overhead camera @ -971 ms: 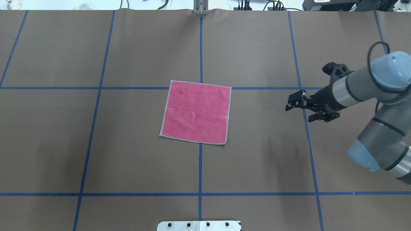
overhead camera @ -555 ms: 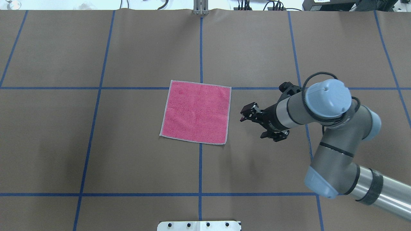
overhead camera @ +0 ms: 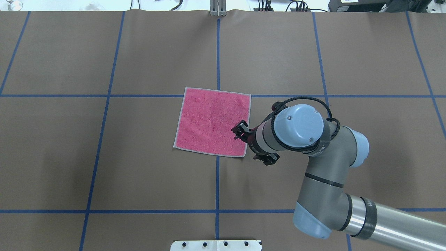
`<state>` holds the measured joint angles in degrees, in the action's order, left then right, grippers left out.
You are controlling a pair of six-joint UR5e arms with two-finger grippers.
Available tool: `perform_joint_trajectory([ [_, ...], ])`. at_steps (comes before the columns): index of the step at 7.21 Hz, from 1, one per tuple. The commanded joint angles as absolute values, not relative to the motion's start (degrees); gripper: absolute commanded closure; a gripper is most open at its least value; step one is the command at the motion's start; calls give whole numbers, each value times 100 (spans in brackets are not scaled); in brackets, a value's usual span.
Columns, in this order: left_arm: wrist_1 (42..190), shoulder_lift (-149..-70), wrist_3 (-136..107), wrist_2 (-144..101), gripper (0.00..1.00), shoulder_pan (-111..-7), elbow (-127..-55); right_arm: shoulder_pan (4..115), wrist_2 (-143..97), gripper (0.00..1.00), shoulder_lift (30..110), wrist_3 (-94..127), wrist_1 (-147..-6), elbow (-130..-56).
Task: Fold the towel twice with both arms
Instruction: 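Move the right gripper to the pink towel's corner nearest the robot, then grasp the towel corner with the right gripper while the left arm starts moving in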
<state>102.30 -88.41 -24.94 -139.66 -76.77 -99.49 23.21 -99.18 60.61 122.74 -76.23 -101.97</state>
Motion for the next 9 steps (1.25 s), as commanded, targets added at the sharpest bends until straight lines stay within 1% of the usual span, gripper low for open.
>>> perform_joint_trajectory([
  [1,10230,-8842,-2496,-13966,0,-7629,-9949,2224,-9703,23,6029,12575,-7690,-9985],
  [3,10230,-8842,-2496,-13966,0,-7620,-9949,2163,-9694,23,6003,12612,-7664,-9826],
  [5,10230,-8868,-2496,-13966,0,-7620,-9940,2162,-9616,37,5994,12612,-7655,-9782],
  [6,10230,-8868,-2496,-13966,0,-7620,-9940,2162,-9615,42,5994,12612,-7655,-9782],
  [7,10230,-8877,-2496,-13966,0,-7620,-9940,2119,-9598,44,5994,12612,-7647,-9765],
  [8,10230,-8868,-2496,-13966,0,-7620,-9940,2109,-9580,49,5985,12612,-7646,-9765],
  [9,10230,-8868,-2496,-13966,0,-7629,-9940,2118,-9571,50,5994,12612,-7646,-9765],
])
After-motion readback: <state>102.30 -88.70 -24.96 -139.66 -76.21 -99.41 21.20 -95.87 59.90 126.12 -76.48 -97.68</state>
